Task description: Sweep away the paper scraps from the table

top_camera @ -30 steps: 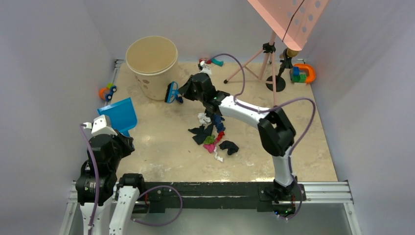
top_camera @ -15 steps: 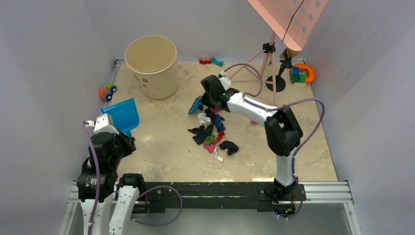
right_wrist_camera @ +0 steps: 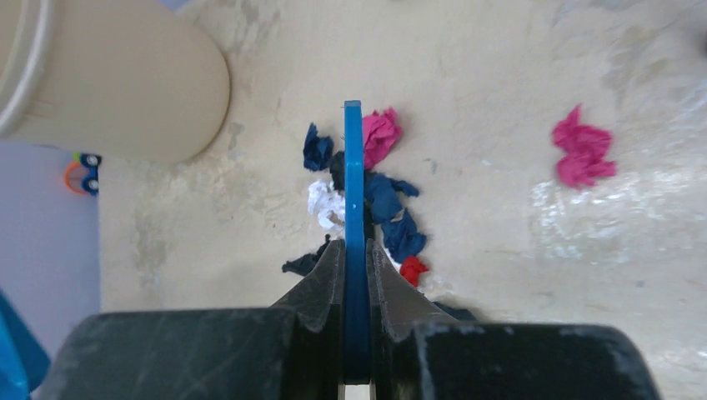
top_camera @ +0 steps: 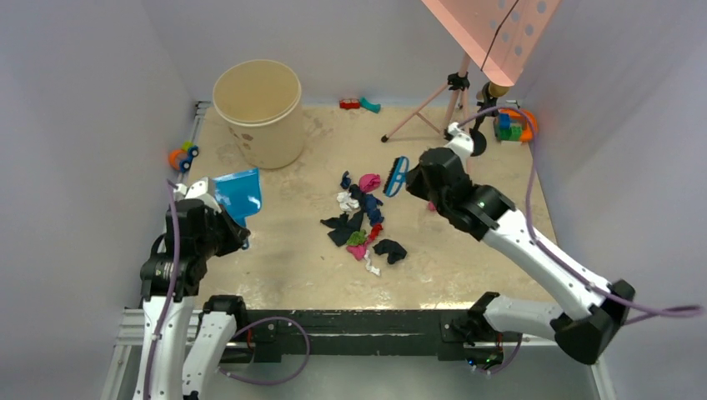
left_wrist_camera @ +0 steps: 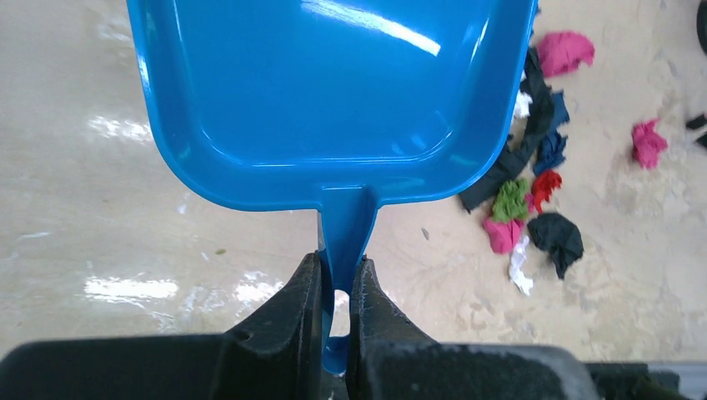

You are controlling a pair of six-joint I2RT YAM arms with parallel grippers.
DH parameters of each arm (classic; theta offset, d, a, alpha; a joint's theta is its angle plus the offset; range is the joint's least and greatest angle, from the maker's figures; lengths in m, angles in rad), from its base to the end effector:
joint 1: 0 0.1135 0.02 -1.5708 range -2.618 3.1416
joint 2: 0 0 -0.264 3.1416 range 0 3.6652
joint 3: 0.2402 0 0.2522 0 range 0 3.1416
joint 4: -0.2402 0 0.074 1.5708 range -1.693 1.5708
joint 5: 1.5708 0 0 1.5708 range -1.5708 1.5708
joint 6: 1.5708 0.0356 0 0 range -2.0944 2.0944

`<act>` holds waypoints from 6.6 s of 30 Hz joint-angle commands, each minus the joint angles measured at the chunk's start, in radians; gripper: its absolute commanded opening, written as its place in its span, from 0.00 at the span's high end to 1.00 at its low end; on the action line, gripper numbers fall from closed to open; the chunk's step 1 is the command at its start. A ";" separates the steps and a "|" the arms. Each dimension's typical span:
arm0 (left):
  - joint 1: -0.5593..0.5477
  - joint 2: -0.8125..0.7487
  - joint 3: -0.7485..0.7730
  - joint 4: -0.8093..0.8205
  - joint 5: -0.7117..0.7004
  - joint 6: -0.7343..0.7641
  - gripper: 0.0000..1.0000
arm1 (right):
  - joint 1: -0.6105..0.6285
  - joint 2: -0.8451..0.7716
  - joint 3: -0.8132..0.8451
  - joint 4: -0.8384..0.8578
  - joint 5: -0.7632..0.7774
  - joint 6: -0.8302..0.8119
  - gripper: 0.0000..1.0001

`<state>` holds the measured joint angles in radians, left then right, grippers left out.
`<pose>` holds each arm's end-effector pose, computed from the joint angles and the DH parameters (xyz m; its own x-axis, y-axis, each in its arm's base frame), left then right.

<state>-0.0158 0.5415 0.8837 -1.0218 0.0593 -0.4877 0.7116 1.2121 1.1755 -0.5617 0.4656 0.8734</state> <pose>0.0895 -0.0035 0.3194 -0.5841 -0.4586 -0.6697 -0.2398 0.8858 -0.3974 0.2087 0.1588 0.3521 -0.5059 0.4682 -0.7245 0.1326 0.8721 0.4710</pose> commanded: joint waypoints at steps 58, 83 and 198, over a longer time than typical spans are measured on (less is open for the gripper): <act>-0.111 0.049 0.004 0.044 0.116 0.023 1.00 | 0.299 0.530 0.361 -0.024 -0.331 -0.376 1.00; -0.236 0.321 0.004 0.070 0.250 0.069 1.00 | 0.112 0.098 0.240 -0.250 -0.021 -0.400 1.00; -0.769 0.569 0.312 -0.017 -0.144 -0.003 1.00 | 0.103 -0.222 -0.047 -0.302 -0.343 -0.387 1.00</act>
<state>-0.8867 1.1267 1.0325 -0.9623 -0.1158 -0.5655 0.8135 1.0061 1.1122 -0.8993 0.0521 0.4549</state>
